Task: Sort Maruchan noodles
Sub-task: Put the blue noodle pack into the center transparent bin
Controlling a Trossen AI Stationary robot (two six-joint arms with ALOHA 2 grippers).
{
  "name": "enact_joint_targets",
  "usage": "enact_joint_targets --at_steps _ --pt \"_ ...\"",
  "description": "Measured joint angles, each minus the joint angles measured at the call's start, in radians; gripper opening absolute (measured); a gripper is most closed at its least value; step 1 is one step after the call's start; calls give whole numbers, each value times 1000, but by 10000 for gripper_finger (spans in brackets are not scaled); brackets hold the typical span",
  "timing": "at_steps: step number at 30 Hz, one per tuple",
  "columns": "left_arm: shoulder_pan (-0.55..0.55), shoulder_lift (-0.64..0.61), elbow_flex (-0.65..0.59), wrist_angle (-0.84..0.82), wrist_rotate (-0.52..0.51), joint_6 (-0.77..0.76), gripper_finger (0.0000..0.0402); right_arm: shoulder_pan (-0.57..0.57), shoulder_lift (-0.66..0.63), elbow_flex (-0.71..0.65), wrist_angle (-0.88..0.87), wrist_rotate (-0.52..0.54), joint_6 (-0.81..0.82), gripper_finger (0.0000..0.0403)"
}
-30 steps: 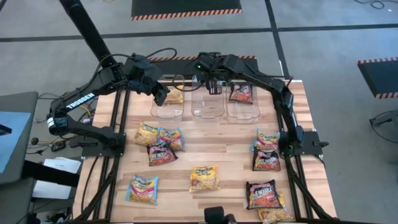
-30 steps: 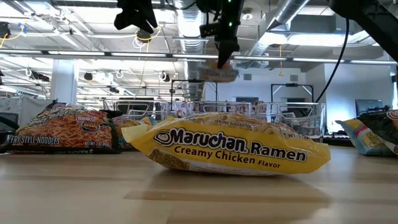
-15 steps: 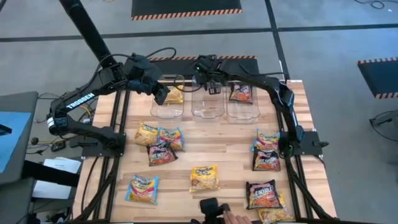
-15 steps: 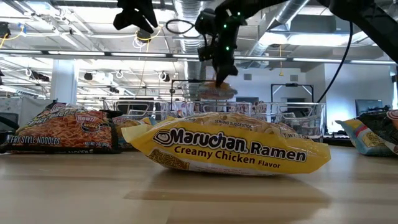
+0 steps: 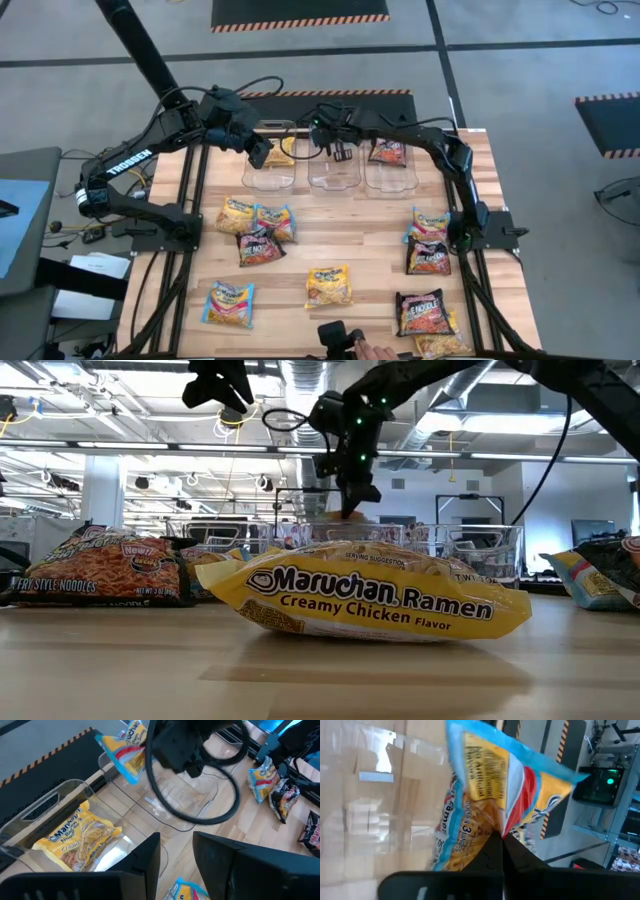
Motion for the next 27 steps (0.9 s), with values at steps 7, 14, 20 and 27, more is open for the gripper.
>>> enact_joint_targets --at_steps 7,14,20,27 --pt "0 0 0 0 0 0 102 -1 0 -73 26 -19 -2 2" --pt "0 0 0 0 0 0 102 -1 0 -133 76 -55 -2 2" --pt "0 0 0 -1 1 0 102 -7 0 -171 112 -79 14 3" --pt "0 0 0 -1 1 -2 102 21 0 -171 103 -3 51 3"
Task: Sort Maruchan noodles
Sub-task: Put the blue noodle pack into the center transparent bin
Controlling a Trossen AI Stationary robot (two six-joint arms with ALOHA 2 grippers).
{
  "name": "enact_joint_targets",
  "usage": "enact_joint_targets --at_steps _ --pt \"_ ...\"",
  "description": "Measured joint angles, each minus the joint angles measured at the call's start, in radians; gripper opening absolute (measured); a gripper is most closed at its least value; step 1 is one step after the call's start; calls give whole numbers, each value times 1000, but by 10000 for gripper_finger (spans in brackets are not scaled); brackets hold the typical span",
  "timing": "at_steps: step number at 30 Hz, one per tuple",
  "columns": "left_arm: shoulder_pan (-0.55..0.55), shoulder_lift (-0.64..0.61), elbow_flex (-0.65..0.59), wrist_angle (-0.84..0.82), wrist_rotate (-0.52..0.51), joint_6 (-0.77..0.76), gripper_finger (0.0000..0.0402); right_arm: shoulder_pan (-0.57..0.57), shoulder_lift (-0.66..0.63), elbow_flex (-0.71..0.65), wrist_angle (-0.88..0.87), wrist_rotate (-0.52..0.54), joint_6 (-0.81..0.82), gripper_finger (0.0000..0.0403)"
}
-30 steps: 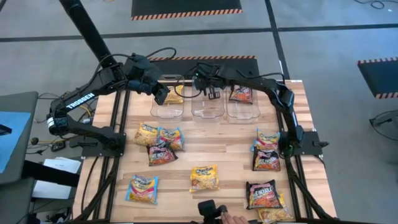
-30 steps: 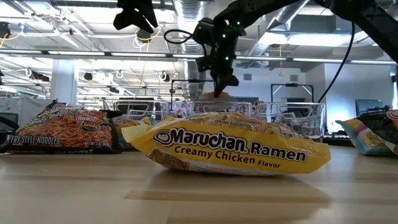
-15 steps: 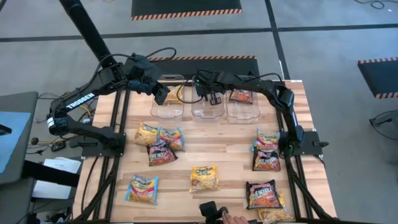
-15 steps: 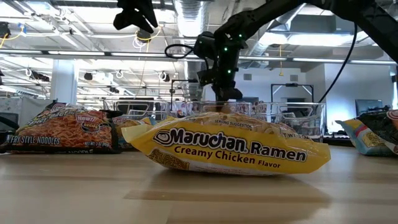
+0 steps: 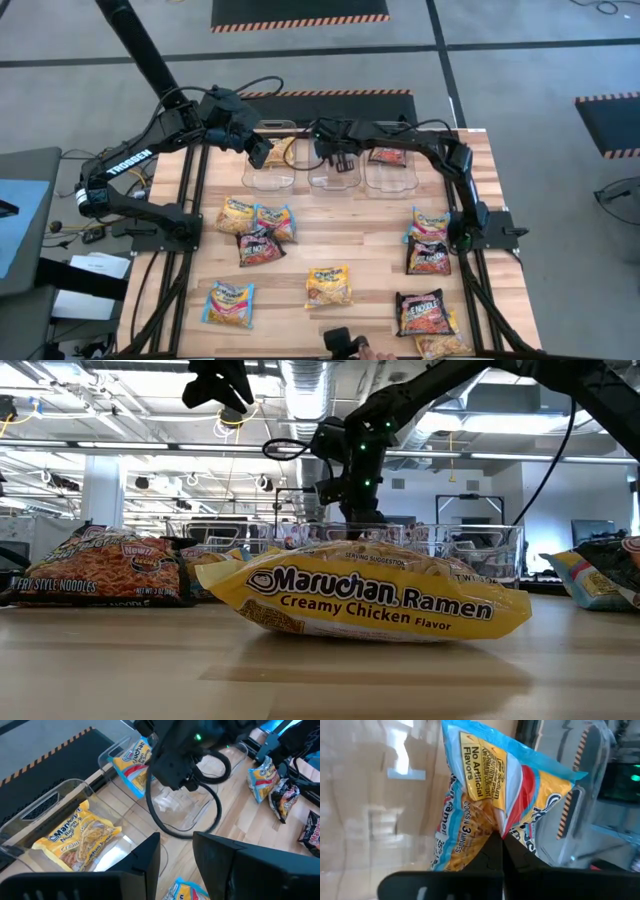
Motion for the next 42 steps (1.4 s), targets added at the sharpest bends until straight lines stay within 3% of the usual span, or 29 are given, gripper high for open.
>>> enact_joint_targets --at_steps 4,9,21,34,42 --pt "0 0 0 0 0 0 102 41 0 0 -11 88 -20 4" --pt "0 0 0 0 0 -2 102 79 0 0 31 115 -11 3" --pt "0 0 0 -1 0 9 102 -14 27 3 77 63 18 3" --pt "0 0 0 -1 0 31 102 -12 97 2 59 70 -24 8" --pt "0 0 0 -7 0 24 102 -14 97 2 69 68 -19 47"
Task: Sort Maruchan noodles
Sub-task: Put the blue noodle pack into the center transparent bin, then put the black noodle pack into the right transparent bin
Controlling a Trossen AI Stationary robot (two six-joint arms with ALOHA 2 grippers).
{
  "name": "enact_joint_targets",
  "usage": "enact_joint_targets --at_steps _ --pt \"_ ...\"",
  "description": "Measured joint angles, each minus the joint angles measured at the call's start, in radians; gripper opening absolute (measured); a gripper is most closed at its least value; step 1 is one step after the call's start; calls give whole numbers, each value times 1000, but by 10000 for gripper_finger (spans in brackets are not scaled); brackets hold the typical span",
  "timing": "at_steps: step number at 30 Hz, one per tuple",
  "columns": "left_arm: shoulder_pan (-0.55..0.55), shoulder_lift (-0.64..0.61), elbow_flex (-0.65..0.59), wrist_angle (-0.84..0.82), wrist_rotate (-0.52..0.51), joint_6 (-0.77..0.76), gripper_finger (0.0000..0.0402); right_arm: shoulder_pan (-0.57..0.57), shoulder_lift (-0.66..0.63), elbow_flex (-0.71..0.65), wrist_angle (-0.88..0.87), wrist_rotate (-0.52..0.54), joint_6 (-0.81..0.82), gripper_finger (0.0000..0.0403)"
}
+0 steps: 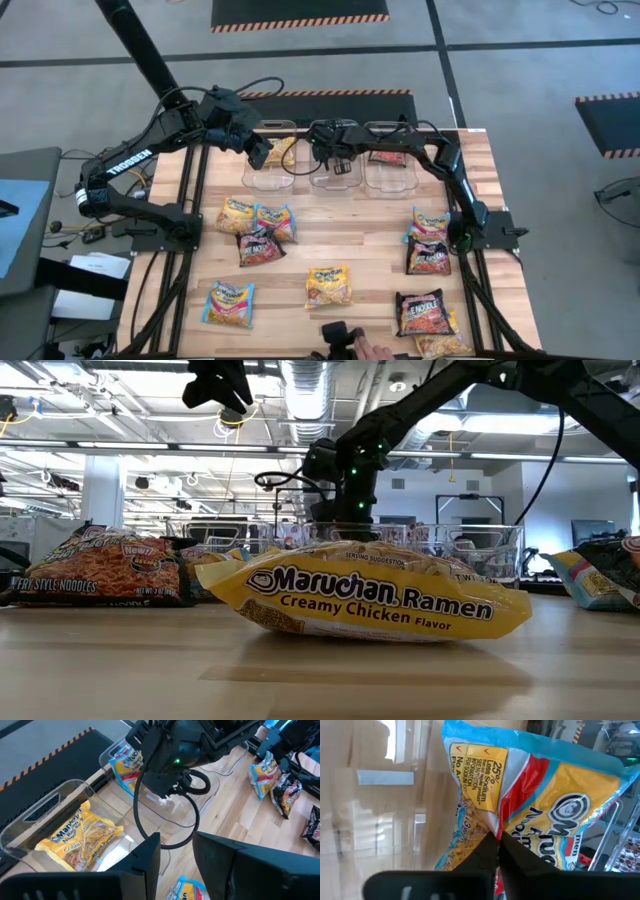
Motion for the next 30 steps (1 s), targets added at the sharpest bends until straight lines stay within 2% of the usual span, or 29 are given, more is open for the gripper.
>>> enact_joint_targets --at_steps 12,17,21,25,30 --pt "0 0 0 -1 6 -18 103 0 0 0 6 -1 16 133" --pt "0 0 0 -1 5 24 103 10 0 0 4 -1 22 163" --pt "0 0 0 -1 5 27 103 21 0 0 3 13 22 181" --pt "0 0 0 -4 4 27 102 42 -1 0 -3 81 22 193" --pt "0 0 0 -35 3 28 102 69 -14 31 -93 103 71 196"
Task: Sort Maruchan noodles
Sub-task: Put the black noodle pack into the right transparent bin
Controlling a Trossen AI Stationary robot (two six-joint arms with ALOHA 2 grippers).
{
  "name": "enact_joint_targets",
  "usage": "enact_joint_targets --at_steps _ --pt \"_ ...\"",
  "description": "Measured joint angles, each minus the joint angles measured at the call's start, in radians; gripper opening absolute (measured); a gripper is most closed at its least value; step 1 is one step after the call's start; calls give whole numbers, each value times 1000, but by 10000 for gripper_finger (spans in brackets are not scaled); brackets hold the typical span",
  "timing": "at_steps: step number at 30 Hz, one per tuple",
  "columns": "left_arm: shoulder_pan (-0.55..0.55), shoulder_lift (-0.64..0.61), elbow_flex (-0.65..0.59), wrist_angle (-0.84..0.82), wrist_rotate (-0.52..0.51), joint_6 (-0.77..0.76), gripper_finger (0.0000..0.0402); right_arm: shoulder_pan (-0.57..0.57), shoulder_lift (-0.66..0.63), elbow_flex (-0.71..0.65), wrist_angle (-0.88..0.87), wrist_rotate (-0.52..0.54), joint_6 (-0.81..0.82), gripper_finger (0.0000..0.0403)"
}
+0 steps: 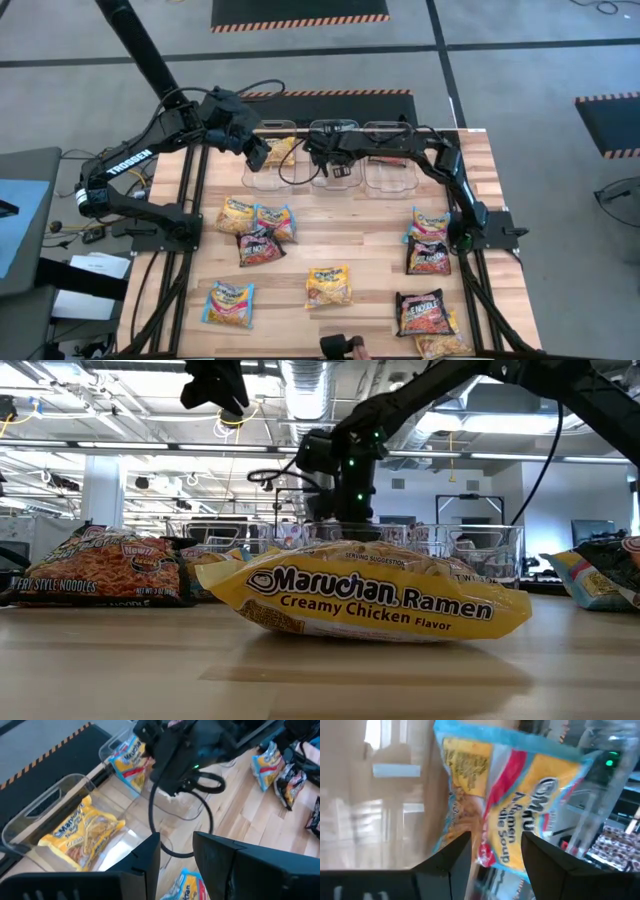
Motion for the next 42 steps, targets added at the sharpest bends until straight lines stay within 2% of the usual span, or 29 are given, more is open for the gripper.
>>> enact_joint_targets --at_steps 13,18,23,30,35,42 --pt "0 -12 0 -30 18 50 102 65 0 257 -455 2 331 194" --pt "3 -28 34 -131 29 64 102 104 0 333 -648 -5 506 194" --pt "3 -29 100 -276 25 85 102 161 1 377 -814 -104 713 194" --pt "-11 -31 151 -464 59 75 102 269 -8 379 -818 -278 880 194" --pt "-53 -40 150 -550 90 36 102 355 -9 379 -816 -294 967 194" --pt "-180 -40 150 -600 90 -36 102 464 -9 379 -816 -318 1106 194"
